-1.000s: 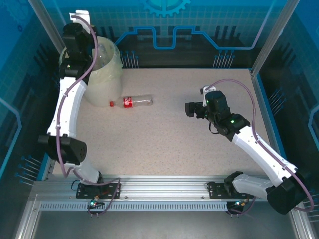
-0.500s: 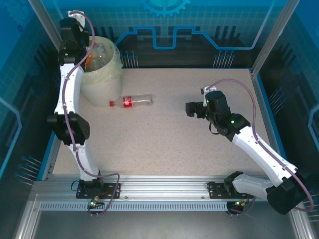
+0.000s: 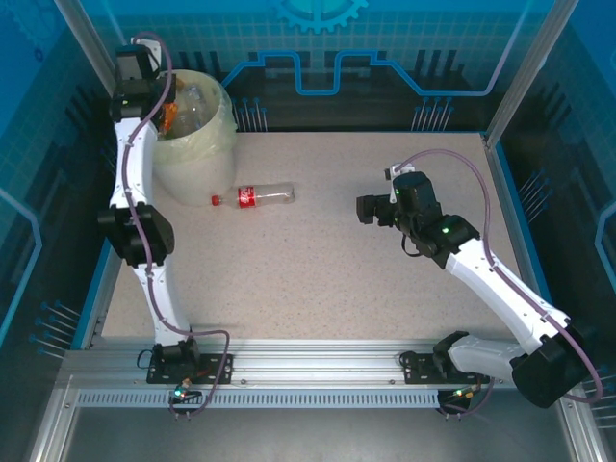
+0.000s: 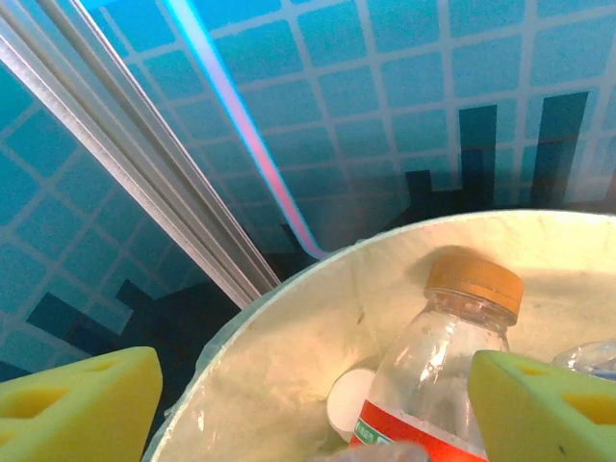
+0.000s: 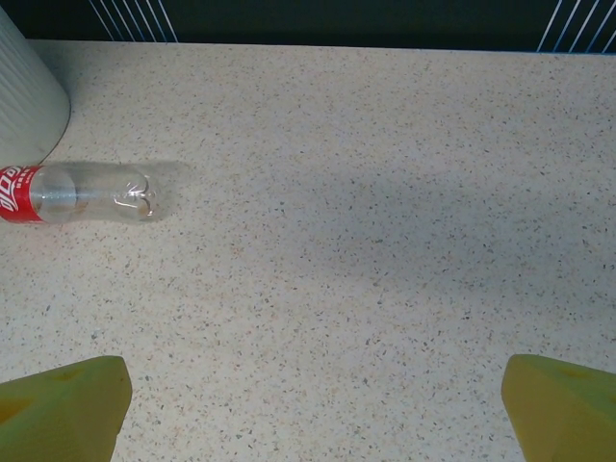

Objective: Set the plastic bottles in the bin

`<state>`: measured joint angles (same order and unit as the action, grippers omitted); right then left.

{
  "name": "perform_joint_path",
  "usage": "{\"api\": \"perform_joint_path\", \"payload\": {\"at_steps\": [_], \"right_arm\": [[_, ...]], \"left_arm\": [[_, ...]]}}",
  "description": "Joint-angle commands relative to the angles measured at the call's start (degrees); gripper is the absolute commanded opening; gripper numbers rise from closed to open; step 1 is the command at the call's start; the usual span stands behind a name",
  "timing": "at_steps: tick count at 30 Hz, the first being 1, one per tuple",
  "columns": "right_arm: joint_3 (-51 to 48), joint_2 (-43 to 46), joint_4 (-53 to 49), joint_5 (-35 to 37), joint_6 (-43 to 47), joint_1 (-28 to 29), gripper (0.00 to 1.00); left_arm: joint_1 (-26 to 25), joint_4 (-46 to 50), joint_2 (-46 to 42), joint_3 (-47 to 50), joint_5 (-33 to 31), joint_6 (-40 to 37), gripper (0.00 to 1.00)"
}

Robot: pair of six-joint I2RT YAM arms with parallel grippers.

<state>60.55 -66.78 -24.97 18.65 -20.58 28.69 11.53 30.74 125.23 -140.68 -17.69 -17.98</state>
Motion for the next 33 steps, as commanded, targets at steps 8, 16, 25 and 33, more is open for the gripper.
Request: {"api": "perform_joint_path", "payload": {"at_steps": [8, 16, 25, 33], "right_arm": [[1.85, -0.19, -0.91, -0.55, -1.24, -0.64, 1.00], [0.50, 0.99, 0.48, -0.55, -2.63, -0.59, 1.00], [-1.65, 2.49, 2.93, -0.89, -3.33, -0.65, 1.00], [-3.35, 3.72, 3.94, -1.04, -2.51, -0.65, 1.00]], "left_arm": [[-1.77, 5.51, -7.25, -3.52, 2.95, 14.17, 0.99], [-10.68, 2.85, -19.59, 11.46, 5.32, 17.98, 0.99], [-24.22, -6.41, -31.28, 35.84, 15.07, 10.19, 0.99], [-32.31, -1.63, -30.41, 48.56, 22.45, -9.10, 0.99]]}}
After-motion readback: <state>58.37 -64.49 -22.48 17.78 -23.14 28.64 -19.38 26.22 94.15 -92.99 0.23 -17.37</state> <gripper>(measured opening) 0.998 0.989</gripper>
